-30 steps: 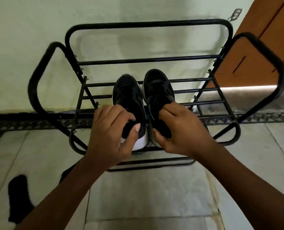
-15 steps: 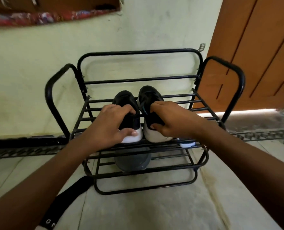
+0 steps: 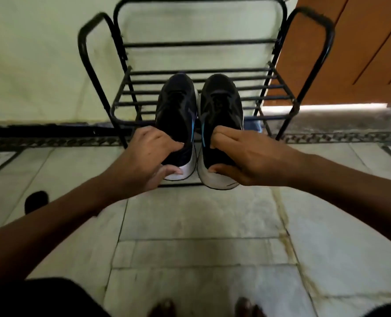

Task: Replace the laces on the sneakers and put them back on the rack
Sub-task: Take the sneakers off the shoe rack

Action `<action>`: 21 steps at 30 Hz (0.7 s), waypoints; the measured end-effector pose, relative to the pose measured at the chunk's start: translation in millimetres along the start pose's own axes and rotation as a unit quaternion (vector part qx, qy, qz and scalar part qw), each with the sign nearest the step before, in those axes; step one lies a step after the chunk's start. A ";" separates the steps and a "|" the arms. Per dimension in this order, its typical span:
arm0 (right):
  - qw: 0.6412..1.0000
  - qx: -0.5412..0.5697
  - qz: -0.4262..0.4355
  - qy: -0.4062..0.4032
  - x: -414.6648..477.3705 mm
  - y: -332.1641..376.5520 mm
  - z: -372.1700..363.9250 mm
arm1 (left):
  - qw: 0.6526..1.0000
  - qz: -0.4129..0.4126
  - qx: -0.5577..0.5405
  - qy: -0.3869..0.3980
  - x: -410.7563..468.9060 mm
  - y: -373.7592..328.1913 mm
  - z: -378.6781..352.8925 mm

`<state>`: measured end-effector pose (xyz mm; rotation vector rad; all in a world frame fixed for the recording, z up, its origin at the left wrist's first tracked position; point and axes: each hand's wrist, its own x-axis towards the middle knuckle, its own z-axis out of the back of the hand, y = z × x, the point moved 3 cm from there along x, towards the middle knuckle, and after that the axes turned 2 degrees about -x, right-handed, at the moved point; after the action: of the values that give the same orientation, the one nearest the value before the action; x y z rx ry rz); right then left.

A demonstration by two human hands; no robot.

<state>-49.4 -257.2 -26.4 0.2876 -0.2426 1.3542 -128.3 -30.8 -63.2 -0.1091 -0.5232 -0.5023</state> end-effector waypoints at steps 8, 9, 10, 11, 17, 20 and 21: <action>0.992 0.070 0.103 0.025 -42.5 59.0 -54.9 | 0.992 -0.057 -0.033 0.110 -80.0 -43.5 -23.6; 0.990 0.071 0.115 0.025 -48.3 63.6 -61.3 | 0.991 -0.066 -0.050 0.105 -88.6 -50.4 -27.6; 0.989 0.072 0.128 0.026 -53.5 67.1 -67.4 | 0.991 -0.074 -0.065 0.096 -96.9 -57.0 -30.8; 0.987 0.074 0.138 0.031 -59.5 71.0 -74.7 | 0.990 -0.079 -0.075 0.083 -106.1 -63.5 -34.7; 0.983 0.104 0.133 0.066 -91.9 82.8 -123.5 | 0.988 -0.092 -0.093 0.078 -152.4 -87.1 -71.6; 0.984 0.117 0.105 0.078 -104.8 82.4 -154.7 | 0.987 -0.088 -0.094 0.096 -171.3 -90.2 -102.9; 0.985 0.118 0.094 0.081 -108.8 80.5 -168.6 | 0.987 -0.078 -0.095 0.102 -177.3 -89.6 -116.2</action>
<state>-149.0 -284.7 -216.2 0.3567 0.0282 1.5881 -252.1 -58.8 -255.1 -0.1978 -0.2836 -0.7071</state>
